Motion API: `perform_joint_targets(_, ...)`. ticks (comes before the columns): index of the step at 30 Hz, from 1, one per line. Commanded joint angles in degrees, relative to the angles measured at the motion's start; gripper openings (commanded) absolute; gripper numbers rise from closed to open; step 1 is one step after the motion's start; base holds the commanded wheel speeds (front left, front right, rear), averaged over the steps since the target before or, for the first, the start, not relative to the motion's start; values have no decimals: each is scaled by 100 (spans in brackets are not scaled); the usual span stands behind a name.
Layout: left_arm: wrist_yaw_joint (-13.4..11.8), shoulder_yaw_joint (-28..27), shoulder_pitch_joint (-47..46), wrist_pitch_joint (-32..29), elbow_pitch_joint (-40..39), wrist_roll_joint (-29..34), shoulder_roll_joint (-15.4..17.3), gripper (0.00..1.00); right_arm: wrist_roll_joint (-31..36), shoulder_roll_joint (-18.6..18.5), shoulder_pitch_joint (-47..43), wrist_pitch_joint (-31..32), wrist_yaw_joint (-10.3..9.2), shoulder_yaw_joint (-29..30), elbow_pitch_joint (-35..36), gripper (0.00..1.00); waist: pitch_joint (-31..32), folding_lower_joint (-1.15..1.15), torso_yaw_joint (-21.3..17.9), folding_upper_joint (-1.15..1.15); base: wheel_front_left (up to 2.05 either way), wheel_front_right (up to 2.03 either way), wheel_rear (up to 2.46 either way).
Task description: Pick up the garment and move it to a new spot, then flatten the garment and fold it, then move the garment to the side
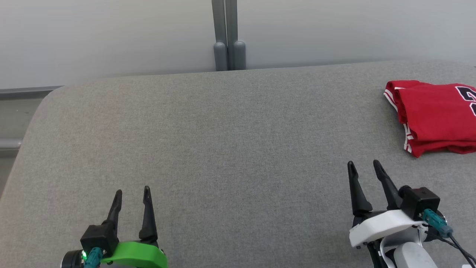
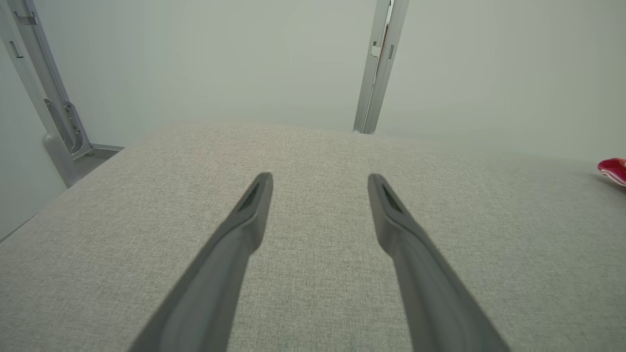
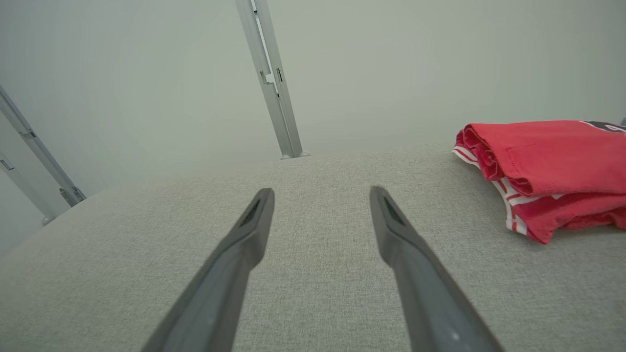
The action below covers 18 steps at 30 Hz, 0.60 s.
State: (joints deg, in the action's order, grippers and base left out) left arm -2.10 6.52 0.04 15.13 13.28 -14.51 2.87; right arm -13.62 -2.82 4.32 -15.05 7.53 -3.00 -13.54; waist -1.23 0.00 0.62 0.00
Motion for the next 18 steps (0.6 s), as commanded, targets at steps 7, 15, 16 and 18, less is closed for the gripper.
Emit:
perform_joint_targets(7,59,-72,-14,-130,142,-461,-11,0,-481,6,-51,116,0,31,-107,0,5,0,-3,0,0,0,0)
perform_joint_targets(15,159,-210,-87,-355,130,-1264,-9,0,-1315,-18,-16,325,-1,112,-100,0,11,0,-7,0,0,0,0)
perform_joint_targets(16,169,-224,-95,-378,128,-1349,-9,0,-1403,-20,-13,347,-1,121,-99,0,12,0,-7,0,0,0,0)
perform_joint_targets(18,192,-256,-113,-430,125,-1536,-8,0,-1596,-25,-5,395,-1,140,-97,0,14,0,-8,0,0,0,0)
